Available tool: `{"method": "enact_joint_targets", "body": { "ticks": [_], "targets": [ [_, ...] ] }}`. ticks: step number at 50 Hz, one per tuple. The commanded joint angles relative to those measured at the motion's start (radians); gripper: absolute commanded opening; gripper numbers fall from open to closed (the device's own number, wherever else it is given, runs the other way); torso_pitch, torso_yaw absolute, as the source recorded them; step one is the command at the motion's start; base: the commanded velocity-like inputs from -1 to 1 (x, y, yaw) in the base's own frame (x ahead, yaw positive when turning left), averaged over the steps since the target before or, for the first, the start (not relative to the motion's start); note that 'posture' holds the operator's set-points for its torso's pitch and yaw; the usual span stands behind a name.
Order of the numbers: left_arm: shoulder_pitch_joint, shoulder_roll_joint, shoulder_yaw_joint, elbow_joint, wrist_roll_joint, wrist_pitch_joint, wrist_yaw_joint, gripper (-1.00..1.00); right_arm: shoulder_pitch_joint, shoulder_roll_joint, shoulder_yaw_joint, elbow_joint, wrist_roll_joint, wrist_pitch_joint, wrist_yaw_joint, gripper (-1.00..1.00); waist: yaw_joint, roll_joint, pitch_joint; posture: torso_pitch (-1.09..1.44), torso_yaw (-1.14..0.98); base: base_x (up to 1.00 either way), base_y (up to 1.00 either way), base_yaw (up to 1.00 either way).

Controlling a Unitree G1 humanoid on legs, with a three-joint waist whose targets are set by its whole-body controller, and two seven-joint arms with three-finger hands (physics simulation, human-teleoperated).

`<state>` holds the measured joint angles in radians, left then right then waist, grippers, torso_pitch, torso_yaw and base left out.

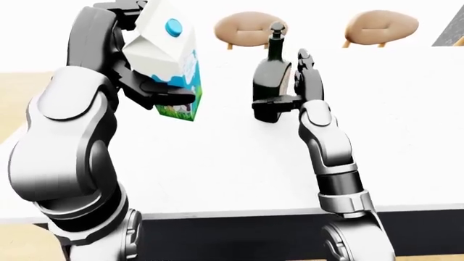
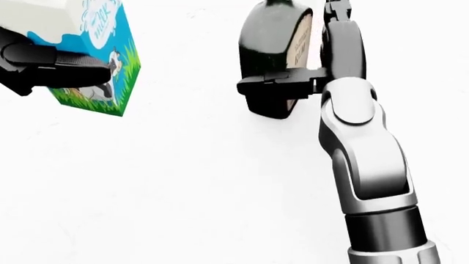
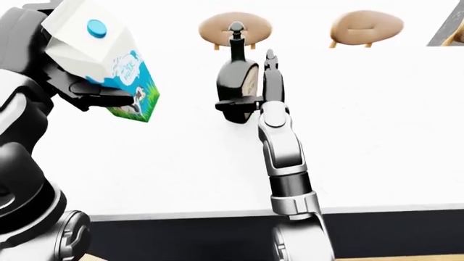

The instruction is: Move the drinks to the dining counter.

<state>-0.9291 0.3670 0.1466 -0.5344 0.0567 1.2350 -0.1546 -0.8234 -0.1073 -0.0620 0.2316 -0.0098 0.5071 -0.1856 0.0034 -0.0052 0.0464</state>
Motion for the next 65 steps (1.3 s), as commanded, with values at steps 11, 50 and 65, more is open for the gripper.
{"method": "enact_joint_targets", "body": {
  "ticks": [11, 50, 65],
  "targets": [
    [-0.100, 0.005, -0.006, 0.112, 0.034, -0.100, 0.002, -1.00, 0.044, -0.016, -0.007, -0.424, 0.053, 0.222, 0.039, 1.00, 0.004, -0.002, -0.029, 0.00, 0.00, 0.00, 0.00, 0.00],
    [-0.306, -0.114, -0.047, 1.210, 0.038, -0.852, 0.188, -1.00, 0.031, -0.164, -0.155, -0.971, 0.307, 0.617, -0.041, 1.00, 0.007, -0.021, -0.033, 0.00, 0.00, 0.00, 0.00, 0.00],
    [-0.322, -0.119, -0.045, 1.490, 0.036, -1.064, 0.232, -1.00, 0.039, -0.177, -0.145, -0.972, 0.335, 0.605, -0.072, 1.00, 0.006, -0.020, -0.037, 0.00, 0.00, 0.00, 0.00, 0.00]
  ]
}}
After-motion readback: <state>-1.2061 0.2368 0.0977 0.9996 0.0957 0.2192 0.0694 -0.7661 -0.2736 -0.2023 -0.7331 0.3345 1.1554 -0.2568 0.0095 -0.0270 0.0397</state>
